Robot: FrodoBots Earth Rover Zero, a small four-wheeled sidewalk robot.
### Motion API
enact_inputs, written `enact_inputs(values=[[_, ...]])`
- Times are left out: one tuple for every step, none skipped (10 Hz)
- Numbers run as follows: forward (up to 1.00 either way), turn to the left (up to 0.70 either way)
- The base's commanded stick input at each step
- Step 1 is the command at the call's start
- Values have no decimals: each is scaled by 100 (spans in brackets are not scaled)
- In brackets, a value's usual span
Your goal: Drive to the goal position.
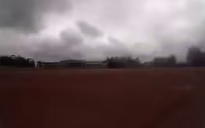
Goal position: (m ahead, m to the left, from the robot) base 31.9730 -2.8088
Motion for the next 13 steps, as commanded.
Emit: enact_inputs(values=[[70,0],[70,0],[70,0],[70,0],[70,0],[70,0],[70,0],[70,0],[70,0],[70,0],[70,0],[70,0],[70,0]])
